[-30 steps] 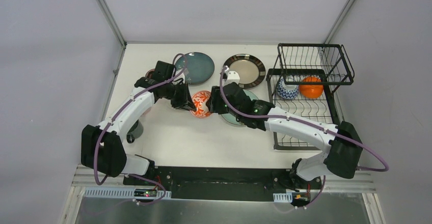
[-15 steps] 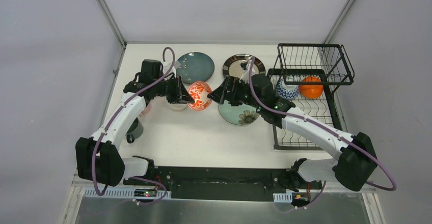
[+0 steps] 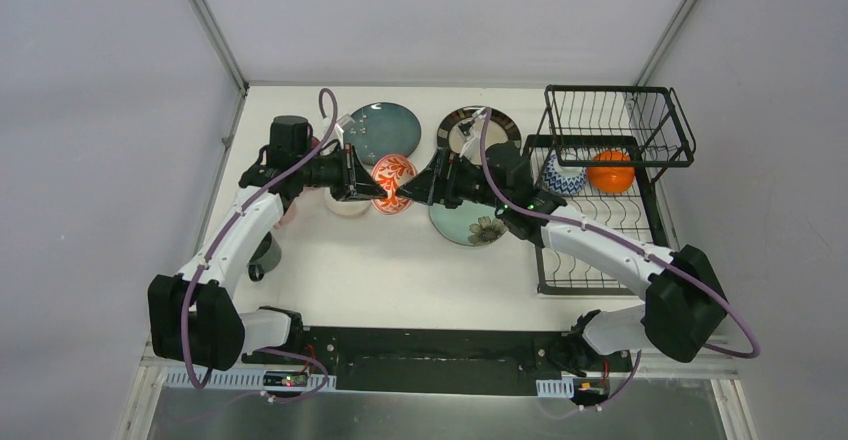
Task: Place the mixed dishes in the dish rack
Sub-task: Turn the bowl upside down on the dish rack.
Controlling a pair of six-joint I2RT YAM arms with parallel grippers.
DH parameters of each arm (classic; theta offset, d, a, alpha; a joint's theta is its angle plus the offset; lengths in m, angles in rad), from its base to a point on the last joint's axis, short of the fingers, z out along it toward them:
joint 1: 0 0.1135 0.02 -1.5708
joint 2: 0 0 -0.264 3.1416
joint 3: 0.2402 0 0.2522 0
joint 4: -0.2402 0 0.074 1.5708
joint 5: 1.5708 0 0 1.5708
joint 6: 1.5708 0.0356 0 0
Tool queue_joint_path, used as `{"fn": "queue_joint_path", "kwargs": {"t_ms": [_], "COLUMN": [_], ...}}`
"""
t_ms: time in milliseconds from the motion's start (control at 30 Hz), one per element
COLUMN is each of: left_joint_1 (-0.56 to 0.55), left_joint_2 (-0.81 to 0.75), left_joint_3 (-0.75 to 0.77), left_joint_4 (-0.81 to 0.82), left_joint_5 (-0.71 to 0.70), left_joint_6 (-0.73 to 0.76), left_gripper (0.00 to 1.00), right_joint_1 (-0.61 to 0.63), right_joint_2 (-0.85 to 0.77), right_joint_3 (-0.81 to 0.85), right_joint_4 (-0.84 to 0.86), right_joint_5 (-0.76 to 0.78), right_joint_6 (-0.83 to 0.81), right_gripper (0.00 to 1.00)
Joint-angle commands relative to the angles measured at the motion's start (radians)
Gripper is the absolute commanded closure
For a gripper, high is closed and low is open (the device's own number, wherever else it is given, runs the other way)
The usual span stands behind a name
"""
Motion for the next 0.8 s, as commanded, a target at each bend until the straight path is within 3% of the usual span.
{"fn": "queue_joint_path", "kwargs": {"t_ms": [0, 400, 533, 767], "left_joint_1": [0.002, 0.002, 0.003, 0.009], "left_joint_2": [-0.049, -0.043, -0.040, -0.038], "left_joint_3": [-0.002, -0.026, -0.034, -0.040], "left_joint_4": [0.091, 0.091, 0.084, 0.039], "left_joint_5": [0.097, 0.076, 0.057, 0.027], "left_joint_6": [-0.031, -0.019, -0.015, 0.019], "left_gripper": [1.00, 1.00, 0.91, 0.67], "right_joint_1": [-0.003, -0.014, -0.025, -0.053], "right_joint_2": [0.016, 0.046, 0.056, 0.069], "right_joint_3": [0.001, -0.022, -0.026, -0.056], "right_joint_4": [0.105, 0.200, 0.211, 0.235], "right_joint_5": [-0.030, -0.059, -0.059, -0.046], "right_joint_6": [0.036, 0.107, 0.135, 0.174], "right_gripper": [0.15, 0.43, 0.48, 0.51]}}
